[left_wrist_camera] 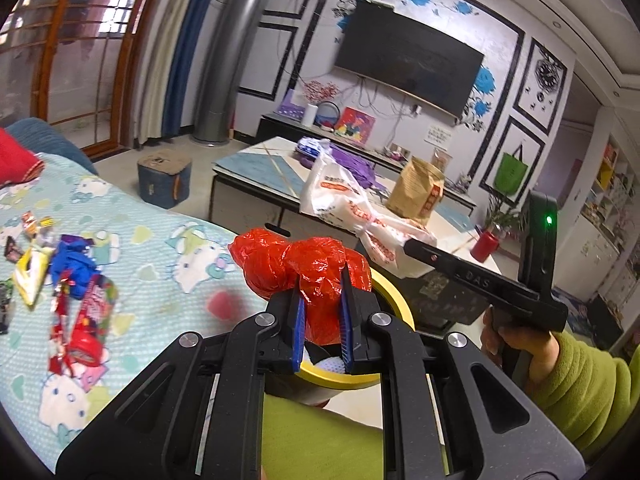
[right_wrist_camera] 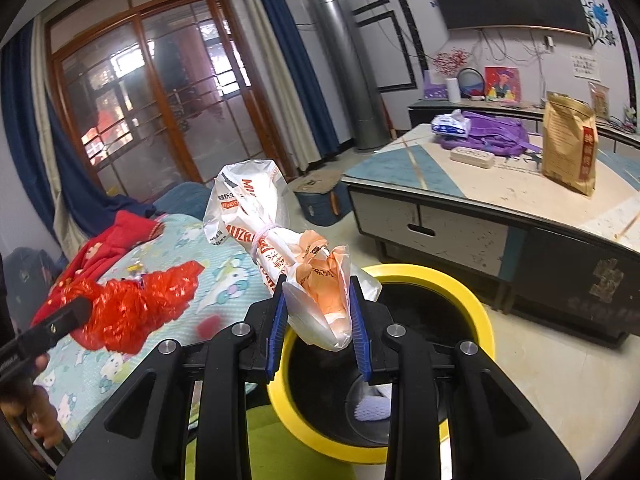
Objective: Collect trash
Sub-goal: 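Carry the red bag and white bag over the bin with both tools, then open both tools to drop the red and white bags into the bin, then move both tools back toward the remaining wrappers on the bed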
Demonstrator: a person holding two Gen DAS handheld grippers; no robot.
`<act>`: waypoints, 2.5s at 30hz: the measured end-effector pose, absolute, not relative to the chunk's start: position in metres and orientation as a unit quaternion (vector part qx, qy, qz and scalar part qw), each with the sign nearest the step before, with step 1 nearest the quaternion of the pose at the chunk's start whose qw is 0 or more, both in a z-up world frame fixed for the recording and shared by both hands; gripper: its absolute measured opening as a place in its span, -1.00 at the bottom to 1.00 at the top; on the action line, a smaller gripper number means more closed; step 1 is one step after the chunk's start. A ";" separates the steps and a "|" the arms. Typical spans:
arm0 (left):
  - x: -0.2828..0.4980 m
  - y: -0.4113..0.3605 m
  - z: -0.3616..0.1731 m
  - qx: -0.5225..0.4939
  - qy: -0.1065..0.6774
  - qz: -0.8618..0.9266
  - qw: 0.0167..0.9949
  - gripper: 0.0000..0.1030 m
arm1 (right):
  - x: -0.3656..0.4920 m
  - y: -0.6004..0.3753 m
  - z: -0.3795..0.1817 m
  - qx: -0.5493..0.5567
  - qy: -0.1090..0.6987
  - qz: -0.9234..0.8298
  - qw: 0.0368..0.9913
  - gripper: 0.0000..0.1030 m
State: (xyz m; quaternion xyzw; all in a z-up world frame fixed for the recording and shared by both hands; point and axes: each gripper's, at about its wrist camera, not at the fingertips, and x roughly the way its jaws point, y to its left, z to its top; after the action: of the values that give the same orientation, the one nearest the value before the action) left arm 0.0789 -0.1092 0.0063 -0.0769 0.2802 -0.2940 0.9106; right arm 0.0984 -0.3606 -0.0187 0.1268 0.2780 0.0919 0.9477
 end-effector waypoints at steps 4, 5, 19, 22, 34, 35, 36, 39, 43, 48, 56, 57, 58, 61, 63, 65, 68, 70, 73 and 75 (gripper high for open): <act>0.082 -0.127 -0.003 -0.060 0.288 -0.307 0.905 -0.83 | 0.100 -0.369 -0.024 0.130 0.284 0.069 0.947 -0.47; 0.082 -0.129 -0.005 -0.057 0.289 -0.309 0.904 -0.83 | 0.100 -0.370 -0.024 0.125 0.284 0.064 0.948 -0.47; 0.104 -0.163 -0.038 -0.022 0.324 -0.327 0.887 -0.83 | 0.110 -0.389 -0.051 0.117 0.319 0.013 0.940 -0.46; 0.111 -0.170 -0.046 -0.017 0.334 -0.330 0.883 -0.83 | 0.112 -0.392 -0.055 0.122 0.326 0.009 0.937 -0.46; 0.125 -0.187 -0.071 -0.004 0.369 -0.335 0.867 -0.83 | 0.122 -0.399 -0.071 0.140 0.354 0.000 0.925 -0.44; 0.126 -0.188 -0.073 -0.001 0.371 -0.336 0.866 -0.83 | 0.123 -0.399 -0.072 0.140 0.356 -0.001 0.924 -0.43; 0.127 -0.189 -0.074 0.000 0.373 -0.336 0.865 -0.83 | 0.123 -0.399 -0.073 0.141 0.357 -0.002 0.924 -0.43; 0.130 -0.192 -0.079 0.002 0.378 -0.337 0.862 -0.83 | 0.126 -0.401 -0.076 0.144 0.361 -0.005 0.921 -0.42; 0.134 -0.196 -0.084 0.005 0.385 -0.338 0.859 -0.82 | 0.128 -0.404 -0.079 0.151 0.365 -0.007 0.918 -0.38; 0.141 -0.203 -0.085 0.010 0.391 -0.331 0.859 -0.72 | 0.128 -0.408 -0.079 0.160 0.360 -0.015 0.919 -0.15; 0.143 -0.194 -0.087 -0.010 0.401 -0.308 0.863 0.58 | 0.127 -0.410 -0.078 0.163 0.354 -0.019 0.921 0.06; 0.143 -0.191 -0.085 -0.016 0.400 -0.307 0.864 0.64 | 0.127 -0.410 -0.077 0.162 0.354 -0.019 0.921 0.08; 0.142 -0.189 -0.084 -0.019 0.398 -0.302 0.866 0.76 | 0.127 -0.410 -0.077 0.162 0.353 -0.019 0.921 0.10; 0.139 -0.184 -0.079 -0.021 0.391 -0.293 0.872 0.79 | 0.126 -0.409 -0.075 0.160 0.350 -0.019 0.923 0.18; 0.138 -0.181 -0.075 -0.025 0.387 -0.287 0.876 0.79 | 0.125 -0.409 -0.074 0.157 0.347 -0.019 0.924 0.20; 0.136 -0.177 -0.072 -0.029 0.383 -0.283 0.879 0.79 | 0.125 -0.407 -0.072 0.154 0.344 -0.018 0.926 0.23; 0.133 -0.173 -0.066 -0.031 0.374 -0.278 0.884 0.79 | 0.124 -0.403 -0.068 0.146 0.337 -0.015 0.930 0.27; 0.130 -0.168 -0.061 -0.031 0.366 -0.273 0.889 0.79 | 0.122 -0.399 -0.065 0.140 0.333 -0.012 0.932 0.28; 0.127 -0.164 -0.054 -0.030 0.355 -0.265 0.896 0.79 | 0.120 -0.395 -0.062 0.131 0.325 -0.008 0.936 0.32; 0.126 -0.160 -0.050 -0.032 0.349 -0.258 0.900 0.79 | 0.117 -0.389 -0.056 0.124 0.315 -0.001 0.941 0.37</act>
State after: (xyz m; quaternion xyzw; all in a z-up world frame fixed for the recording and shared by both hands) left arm 0.1260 -0.1595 -0.0503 -0.0319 0.3495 -0.2578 0.9002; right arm 0.1166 -0.3892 -0.0563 0.1236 0.3151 -0.0014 0.9410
